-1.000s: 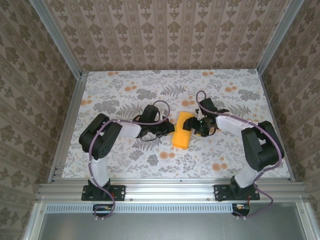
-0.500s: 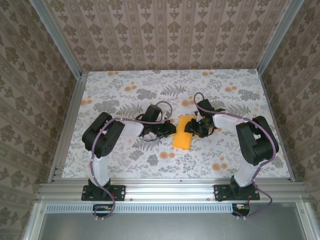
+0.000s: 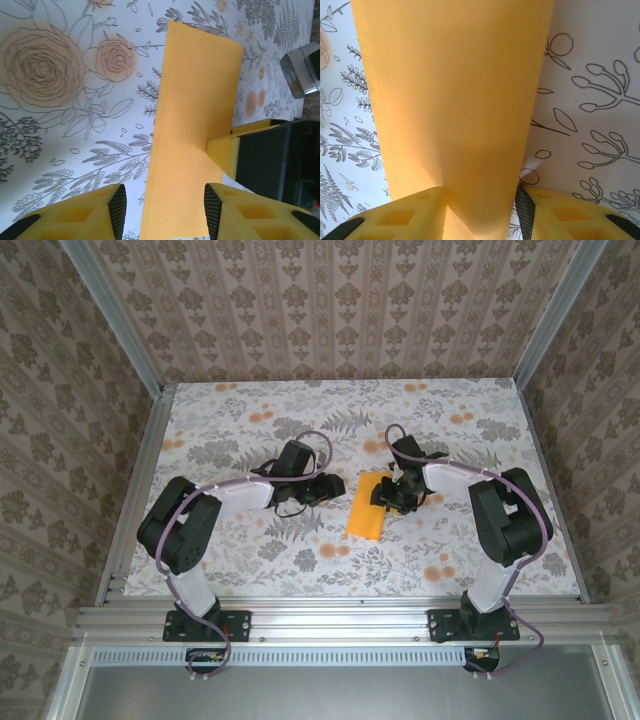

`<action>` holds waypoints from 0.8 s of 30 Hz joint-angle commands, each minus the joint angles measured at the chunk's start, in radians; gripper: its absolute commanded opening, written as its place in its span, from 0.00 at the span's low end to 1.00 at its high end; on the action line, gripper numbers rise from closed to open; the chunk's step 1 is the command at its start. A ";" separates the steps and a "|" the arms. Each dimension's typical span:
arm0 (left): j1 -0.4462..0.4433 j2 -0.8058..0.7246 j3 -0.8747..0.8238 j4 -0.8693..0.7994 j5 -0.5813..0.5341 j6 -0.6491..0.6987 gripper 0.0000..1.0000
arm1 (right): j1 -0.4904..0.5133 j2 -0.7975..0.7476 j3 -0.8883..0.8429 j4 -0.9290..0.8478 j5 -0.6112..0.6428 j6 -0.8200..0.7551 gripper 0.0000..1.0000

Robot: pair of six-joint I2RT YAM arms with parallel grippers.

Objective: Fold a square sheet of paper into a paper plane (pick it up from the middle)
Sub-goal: Hold the square sheet of paper at the center of the table.

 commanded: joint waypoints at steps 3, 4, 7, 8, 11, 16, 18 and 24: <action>0.002 -0.010 -0.014 -0.048 -0.034 0.045 0.48 | 0.005 0.058 0.019 -0.043 0.042 -0.026 0.46; 0.002 -0.008 -0.014 -0.045 -0.032 0.047 0.48 | 0.005 0.065 0.022 -0.048 0.044 -0.027 0.46; 0.000 -0.007 -0.013 -0.039 -0.029 0.051 0.48 | 0.007 0.078 0.033 -0.058 0.049 -0.032 0.47; 0.000 -0.004 -0.010 -0.040 -0.026 0.053 0.48 | 0.007 0.081 0.035 -0.059 0.051 -0.032 0.46; -0.003 0.001 -0.008 -0.040 -0.021 0.054 0.48 | 0.007 0.093 0.039 -0.063 0.054 -0.034 0.47; -0.006 0.012 0.005 -0.042 -0.015 0.056 0.48 | 0.007 0.115 0.046 -0.064 0.068 -0.027 0.49; -0.009 0.016 0.007 -0.042 -0.015 0.056 0.48 | 0.007 0.124 0.049 -0.064 0.075 -0.021 0.50; -0.012 0.021 0.007 -0.042 -0.014 0.058 0.48 | 0.008 0.136 0.045 -0.063 0.095 -0.009 0.48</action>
